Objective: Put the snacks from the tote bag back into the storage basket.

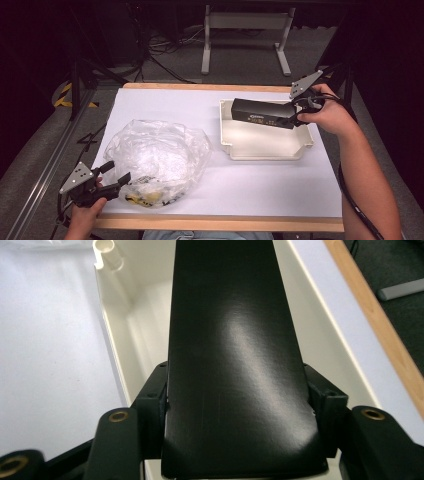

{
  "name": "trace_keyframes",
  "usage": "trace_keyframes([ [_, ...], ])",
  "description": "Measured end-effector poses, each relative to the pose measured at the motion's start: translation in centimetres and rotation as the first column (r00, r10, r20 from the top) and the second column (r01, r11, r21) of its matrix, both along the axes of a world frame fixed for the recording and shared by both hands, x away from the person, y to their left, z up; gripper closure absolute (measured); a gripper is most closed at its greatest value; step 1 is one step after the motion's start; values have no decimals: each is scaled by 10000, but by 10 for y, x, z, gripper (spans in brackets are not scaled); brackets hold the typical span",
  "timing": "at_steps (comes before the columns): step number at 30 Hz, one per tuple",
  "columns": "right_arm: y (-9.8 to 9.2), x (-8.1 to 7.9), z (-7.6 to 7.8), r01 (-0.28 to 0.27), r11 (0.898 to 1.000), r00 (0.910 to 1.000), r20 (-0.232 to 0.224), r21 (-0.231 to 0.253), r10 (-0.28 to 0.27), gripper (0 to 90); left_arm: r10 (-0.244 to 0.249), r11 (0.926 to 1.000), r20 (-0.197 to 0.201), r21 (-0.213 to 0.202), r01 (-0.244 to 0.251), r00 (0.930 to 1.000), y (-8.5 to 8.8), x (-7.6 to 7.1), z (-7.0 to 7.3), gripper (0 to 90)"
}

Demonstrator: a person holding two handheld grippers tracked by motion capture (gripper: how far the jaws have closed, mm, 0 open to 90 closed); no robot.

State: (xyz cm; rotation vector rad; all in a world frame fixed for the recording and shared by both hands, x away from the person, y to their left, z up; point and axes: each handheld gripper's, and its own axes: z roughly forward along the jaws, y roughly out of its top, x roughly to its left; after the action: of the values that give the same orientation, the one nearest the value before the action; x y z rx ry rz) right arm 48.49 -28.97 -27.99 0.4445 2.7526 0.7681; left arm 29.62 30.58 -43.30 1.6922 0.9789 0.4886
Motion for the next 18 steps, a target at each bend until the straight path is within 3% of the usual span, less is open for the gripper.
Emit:
trace_keyframes([
  [18, -6, 10, -39, -42, 9988, 9996, -293, -490, 27, 431, -37, 10000, -30, 27, 37, 10000, -1, 2, 0, 241],
])
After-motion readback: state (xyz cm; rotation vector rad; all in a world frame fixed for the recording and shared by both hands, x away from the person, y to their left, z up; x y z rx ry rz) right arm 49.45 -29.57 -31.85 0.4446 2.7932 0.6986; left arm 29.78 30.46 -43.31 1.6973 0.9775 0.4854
